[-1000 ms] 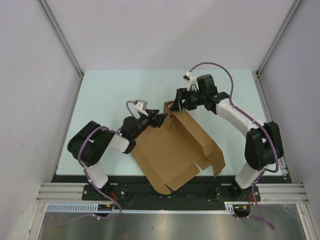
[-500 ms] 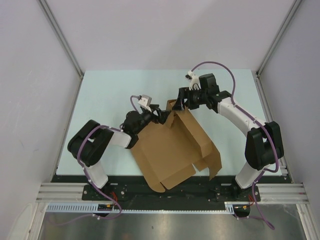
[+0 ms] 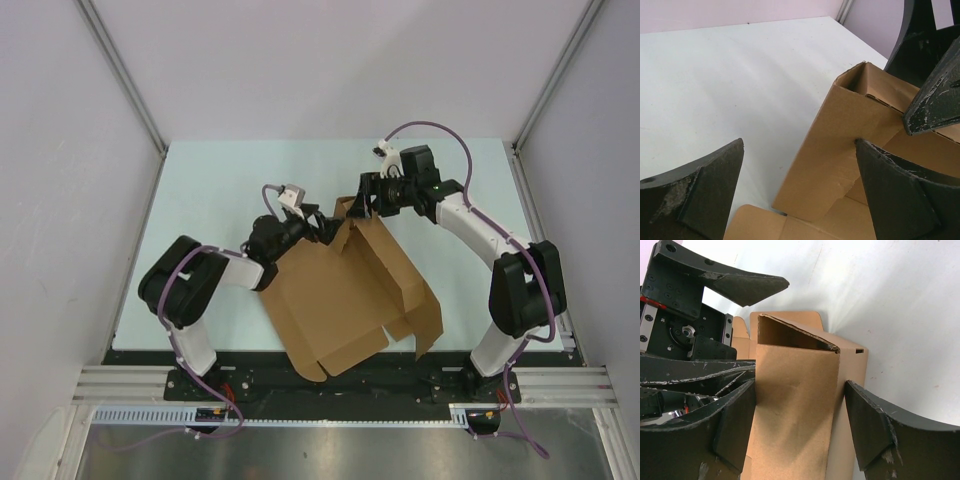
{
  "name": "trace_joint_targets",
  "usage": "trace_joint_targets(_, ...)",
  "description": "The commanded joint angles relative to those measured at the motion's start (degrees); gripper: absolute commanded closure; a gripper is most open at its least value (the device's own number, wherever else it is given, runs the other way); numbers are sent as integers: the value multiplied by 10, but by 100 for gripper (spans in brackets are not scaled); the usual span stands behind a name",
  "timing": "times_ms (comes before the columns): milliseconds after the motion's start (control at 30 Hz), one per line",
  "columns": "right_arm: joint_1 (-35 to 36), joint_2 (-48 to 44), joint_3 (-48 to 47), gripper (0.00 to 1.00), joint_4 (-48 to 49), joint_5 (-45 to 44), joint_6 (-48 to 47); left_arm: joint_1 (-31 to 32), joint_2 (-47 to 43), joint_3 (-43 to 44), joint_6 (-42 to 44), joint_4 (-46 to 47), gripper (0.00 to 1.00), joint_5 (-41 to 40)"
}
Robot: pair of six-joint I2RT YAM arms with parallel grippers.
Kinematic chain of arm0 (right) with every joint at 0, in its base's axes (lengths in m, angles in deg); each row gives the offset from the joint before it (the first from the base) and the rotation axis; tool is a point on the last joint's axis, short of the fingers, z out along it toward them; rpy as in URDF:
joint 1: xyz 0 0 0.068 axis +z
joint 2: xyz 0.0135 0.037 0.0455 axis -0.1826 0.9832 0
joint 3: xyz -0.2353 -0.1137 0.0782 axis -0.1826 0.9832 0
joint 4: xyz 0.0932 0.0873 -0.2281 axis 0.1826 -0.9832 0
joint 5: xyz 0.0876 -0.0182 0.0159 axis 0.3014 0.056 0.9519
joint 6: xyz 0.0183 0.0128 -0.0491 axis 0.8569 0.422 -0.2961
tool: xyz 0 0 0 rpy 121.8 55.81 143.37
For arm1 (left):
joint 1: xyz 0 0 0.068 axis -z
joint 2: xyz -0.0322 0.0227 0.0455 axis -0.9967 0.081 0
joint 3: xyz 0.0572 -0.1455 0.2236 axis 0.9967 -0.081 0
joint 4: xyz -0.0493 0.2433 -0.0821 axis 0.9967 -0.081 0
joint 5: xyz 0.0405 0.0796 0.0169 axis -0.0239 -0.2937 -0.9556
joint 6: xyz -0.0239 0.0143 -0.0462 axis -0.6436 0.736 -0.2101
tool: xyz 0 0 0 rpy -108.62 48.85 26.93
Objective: Fold the paper box
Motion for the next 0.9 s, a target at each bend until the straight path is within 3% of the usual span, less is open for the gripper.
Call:
trace_joint_targets(0,16,11,-20,27,-3,65,0,1,16,35,13,42,2,57)
trace_joint_targets(100,19,16,-23,27,-6,74,-1,0,28,39,2,55,5,72)
trace_joint_targets(167,21,18,-27,27,-7,78,-2,0,37,44,-4,59,12,77)
trace_joint_targets(300,24,23,-29,27,-13,84,-6,-5,54,46,-25,87,35,98)
trace_joint_targets(467,26,27,-33,27,-19,91,-11,-9,59,48,-36,91,44,102)
trace_joint_targets(533,26,29,-34,27,-20,92,-12,-12,58,46,-35,91,35,101)
trace_joint_targets(600,26,29,-35,27,-24,96,-17,-14,51,41,-35,90,13,91)
trace_joint_targets(633,27,29,-35,27,-27,95,-18,-17,47,32,-32,90,8,87)
trace_joint_targets(700,27,28,-35,27,-30,98,-23,-21,32,23,-29,90,2,73)
trace_joint_targets(867,26,31,-34,27,-35,103,-27,-36,15,10,-13,71,0,71)
